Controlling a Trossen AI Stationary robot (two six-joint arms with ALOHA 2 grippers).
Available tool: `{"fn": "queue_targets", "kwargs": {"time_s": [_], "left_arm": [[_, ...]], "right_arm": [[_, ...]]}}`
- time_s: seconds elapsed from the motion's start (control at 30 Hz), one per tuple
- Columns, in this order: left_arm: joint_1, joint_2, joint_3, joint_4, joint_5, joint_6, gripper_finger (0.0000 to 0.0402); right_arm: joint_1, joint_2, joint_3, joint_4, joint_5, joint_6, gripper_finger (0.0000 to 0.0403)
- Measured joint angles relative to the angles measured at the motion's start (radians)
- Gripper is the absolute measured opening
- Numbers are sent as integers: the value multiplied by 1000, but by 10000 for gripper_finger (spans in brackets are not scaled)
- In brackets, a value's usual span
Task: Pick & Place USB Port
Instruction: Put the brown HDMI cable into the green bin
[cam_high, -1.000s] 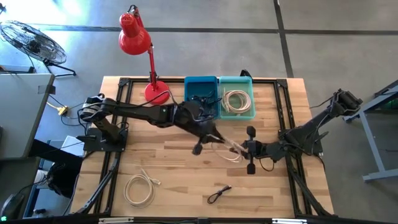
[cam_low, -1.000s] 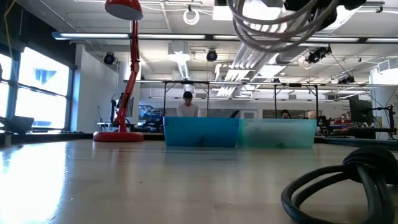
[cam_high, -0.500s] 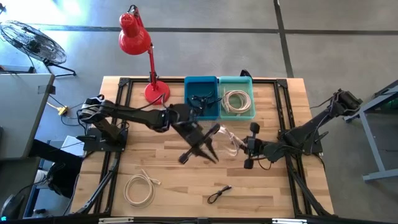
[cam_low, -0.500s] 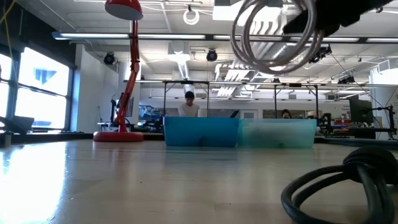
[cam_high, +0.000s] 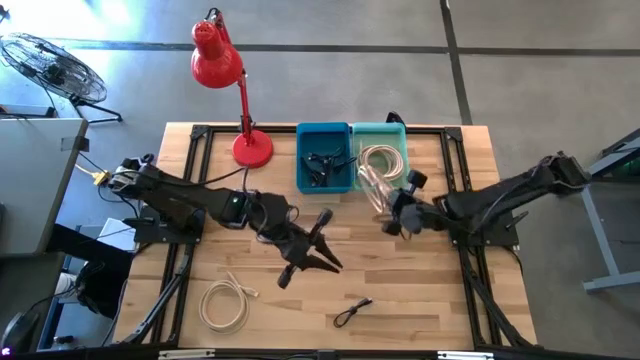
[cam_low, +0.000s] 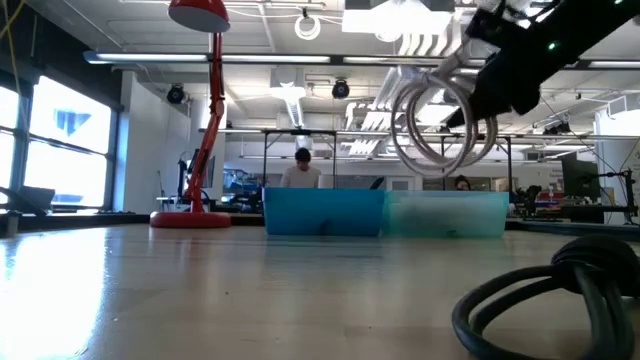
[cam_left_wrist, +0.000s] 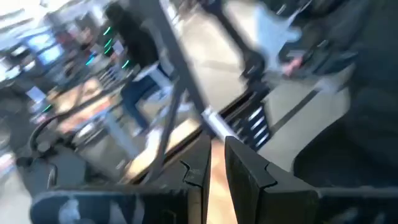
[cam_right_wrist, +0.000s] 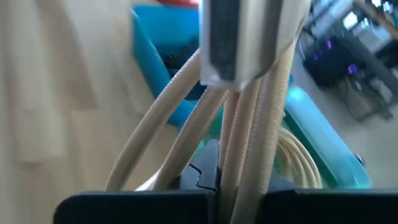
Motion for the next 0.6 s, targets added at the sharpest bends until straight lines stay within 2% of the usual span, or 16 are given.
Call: {"fn": "queue_targets", "kwargs": {"time_s": [0.2, 0.33, 0.4, 0.47, 0.6], "left_arm": [[-36, -12, -2, -91, -206, 15, 44], [-43, -12, -2, -129, -266, 23, 44], [-43, -12, -2, -140, -283, 29, 44], [-42, -12, -2, -160, -295, 39, 44], [-42, -11, -2, -209, -386, 39, 44]], "right_arm": [[-228, 0, 0, -37, -43, -64, 2], [-386, 0, 0, -26, -67, -155, 1], [-452, 1, 0, 5, -137, -247, 1], [-491, 18, 0, 43, -196, -369, 1], [-553, 83, 0, 108, -198, -495, 1]]}}
